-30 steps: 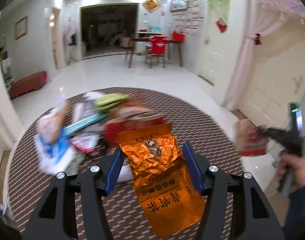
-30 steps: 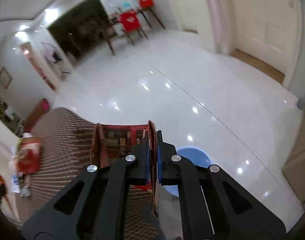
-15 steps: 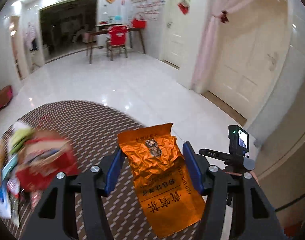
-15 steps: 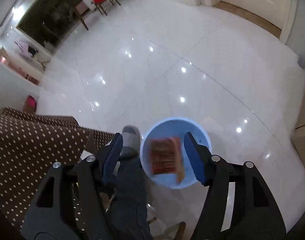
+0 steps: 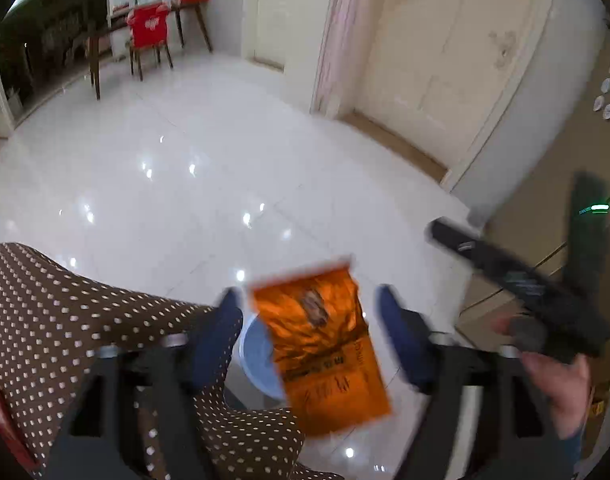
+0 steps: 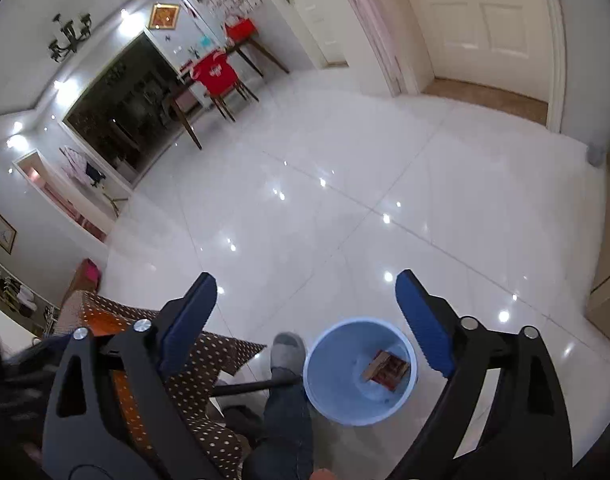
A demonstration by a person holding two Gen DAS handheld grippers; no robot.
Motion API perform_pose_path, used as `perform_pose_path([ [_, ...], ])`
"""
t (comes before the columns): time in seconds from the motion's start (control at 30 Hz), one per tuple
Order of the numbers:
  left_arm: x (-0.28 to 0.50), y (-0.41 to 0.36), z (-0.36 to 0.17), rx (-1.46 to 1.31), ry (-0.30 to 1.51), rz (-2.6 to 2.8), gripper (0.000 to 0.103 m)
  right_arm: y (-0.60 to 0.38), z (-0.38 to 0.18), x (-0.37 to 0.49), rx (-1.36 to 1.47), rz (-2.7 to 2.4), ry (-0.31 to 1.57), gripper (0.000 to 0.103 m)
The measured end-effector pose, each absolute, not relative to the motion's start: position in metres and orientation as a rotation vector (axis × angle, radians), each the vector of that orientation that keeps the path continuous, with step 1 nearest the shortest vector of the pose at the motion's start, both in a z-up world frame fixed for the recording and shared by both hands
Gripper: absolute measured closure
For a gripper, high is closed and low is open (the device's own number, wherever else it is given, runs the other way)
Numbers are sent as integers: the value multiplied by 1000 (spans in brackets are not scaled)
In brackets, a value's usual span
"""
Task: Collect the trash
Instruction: 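Drop the red-brown box into the blue bin with the right gripper while the left drops the orange bag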
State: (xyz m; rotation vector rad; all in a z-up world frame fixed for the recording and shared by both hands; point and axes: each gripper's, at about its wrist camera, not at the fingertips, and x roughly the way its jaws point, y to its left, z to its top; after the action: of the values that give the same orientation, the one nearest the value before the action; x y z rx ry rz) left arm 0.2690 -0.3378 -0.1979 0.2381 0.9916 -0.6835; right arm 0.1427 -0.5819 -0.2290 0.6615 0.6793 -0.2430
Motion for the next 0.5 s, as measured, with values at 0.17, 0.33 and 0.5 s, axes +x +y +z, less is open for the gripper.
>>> perform_pose_path([
  [0.17,270,-333,-196,215,954,-629,10,-579,-216,139,653,-242,649,6],
  [0.33,252,-312,-179,202,879,-575,9,-564,-206,130,621,-253,632,6],
  [0.5,228,-279,-154,185,796,-534,8,-547,-185,126,560,-255,600,6],
])
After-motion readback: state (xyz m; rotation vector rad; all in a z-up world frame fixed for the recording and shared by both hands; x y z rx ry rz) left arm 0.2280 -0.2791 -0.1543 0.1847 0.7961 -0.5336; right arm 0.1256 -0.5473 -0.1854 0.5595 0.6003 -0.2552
